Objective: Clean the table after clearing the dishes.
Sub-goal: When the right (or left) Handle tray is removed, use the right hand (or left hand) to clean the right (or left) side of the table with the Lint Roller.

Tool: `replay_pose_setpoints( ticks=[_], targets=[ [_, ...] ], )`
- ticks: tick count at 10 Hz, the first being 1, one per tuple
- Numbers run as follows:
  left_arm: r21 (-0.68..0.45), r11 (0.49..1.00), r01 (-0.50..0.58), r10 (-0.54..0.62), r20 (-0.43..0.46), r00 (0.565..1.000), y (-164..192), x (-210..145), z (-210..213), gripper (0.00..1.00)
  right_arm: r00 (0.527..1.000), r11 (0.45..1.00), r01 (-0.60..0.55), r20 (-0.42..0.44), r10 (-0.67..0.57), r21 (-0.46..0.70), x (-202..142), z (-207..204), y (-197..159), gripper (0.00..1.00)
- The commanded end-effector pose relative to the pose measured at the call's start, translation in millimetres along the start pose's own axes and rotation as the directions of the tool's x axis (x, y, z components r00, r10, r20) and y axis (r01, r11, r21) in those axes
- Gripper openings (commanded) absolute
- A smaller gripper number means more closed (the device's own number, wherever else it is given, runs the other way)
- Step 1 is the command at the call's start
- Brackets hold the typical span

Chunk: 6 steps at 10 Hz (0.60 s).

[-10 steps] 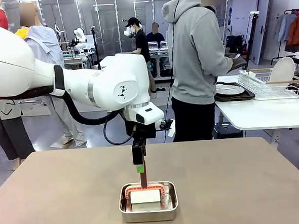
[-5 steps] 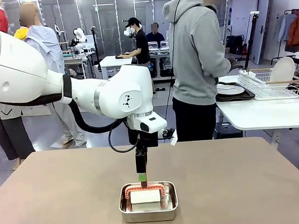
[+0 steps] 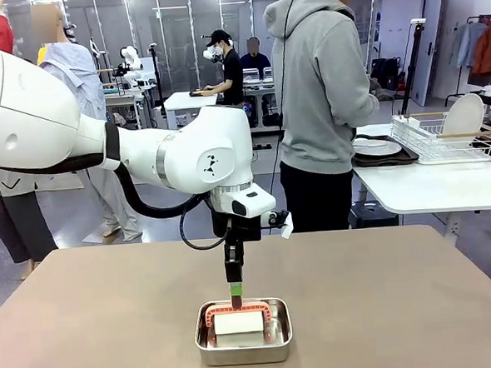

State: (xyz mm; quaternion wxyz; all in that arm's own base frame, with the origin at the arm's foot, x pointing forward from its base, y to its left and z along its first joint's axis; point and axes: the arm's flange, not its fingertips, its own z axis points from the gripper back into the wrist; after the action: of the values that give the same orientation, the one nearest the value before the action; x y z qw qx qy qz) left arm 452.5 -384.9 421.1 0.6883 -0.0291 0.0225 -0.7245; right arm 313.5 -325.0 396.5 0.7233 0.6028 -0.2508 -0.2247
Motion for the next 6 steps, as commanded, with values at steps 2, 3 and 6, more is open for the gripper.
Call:
replay_pose_setpoints(
  ticks=[2,3,6],
  targets=[
    [-0.018,0.999,-0.031,0.031,-0.020,0.999,-1.9,2.2,5.6,0.00,1.000,1.000,-0.010,-0.011,0.010,-0.009,-4.1,2.1,3.5,1.00],
    [-0.023,0.999,-0.025,0.025,-0.016,1.000,-1.9,2.0,5.7,0.00,1.000,1.000,-0.010,-0.011,0.010,-0.009,-4.1,2.1,3.5,1.00],
    [-0.045,0.998,-0.049,0.048,-0.012,0.999,-10.6,1.2,24.2,0.00,1.000,1.000,-0.010,-0.011,0.010,-0.009,-4.1,2.1,3.5,1.00]
  ],
)
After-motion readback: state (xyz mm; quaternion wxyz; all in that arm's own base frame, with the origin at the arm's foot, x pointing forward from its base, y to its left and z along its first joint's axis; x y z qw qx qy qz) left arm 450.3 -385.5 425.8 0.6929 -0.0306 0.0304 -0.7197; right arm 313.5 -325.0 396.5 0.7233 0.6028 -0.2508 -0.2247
